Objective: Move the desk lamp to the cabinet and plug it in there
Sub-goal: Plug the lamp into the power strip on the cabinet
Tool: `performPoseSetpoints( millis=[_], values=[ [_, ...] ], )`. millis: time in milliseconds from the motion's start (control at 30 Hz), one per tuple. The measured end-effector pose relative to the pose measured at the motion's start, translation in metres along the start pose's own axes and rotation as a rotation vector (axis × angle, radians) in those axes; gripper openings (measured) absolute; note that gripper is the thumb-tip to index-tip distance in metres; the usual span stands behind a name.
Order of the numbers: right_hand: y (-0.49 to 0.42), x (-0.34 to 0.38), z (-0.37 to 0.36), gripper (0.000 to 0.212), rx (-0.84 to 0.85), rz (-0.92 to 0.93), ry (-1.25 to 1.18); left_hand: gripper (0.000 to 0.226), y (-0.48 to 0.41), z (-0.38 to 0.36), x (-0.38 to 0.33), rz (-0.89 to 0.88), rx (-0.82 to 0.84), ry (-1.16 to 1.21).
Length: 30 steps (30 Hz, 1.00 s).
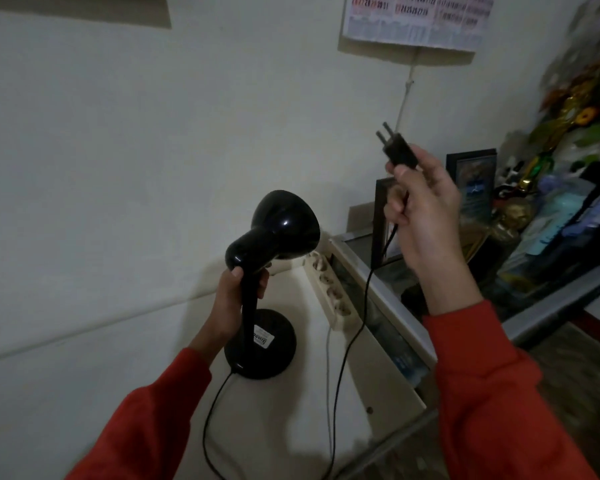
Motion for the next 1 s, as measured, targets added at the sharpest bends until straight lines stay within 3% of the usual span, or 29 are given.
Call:
performPoseSetpoints(
  millis=[267,467,633,767,1000],
  values=[
    [-0.005,-0.013,0.020,0.027,-0.015,0.060,0.057,0.081,-0.006,0.001,0.004,-0.002,0.027,0.010],
    [0.025,-0.047,0.076,0.033,-0.107,-0.017,0.228,0.052,-0.002,0.004,0.020,0.059,0.029,-0.072],
    [0.041,-0.070,0.123,0.032,-0.135,-0.087,0.551,0.049,0.007,0.003,0.033,0.093,-0.055,-0.152],
    [0.044,-0.097,0.148,0.032,-0.039,-0.232,0.784,0.043,0.007,-0.002,0.029,0.078,-0.133,-0.120],
    [0.040,-0.134,0.173,0.035,0.112,-0.352,1.241,0.045,-0.006,-0.004,0.037,0.032,-0.076,-0.115]
  ],
)
Point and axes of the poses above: each hand's wrist, its own y-axis away from the middle knuckle, its own z-axis out of the back of the hand, x = y × z, the point moved 8 cm from there along -y, towards the middle knuckle, and after that the axes turned 15 degrees about -y, right-handed, at the moved point
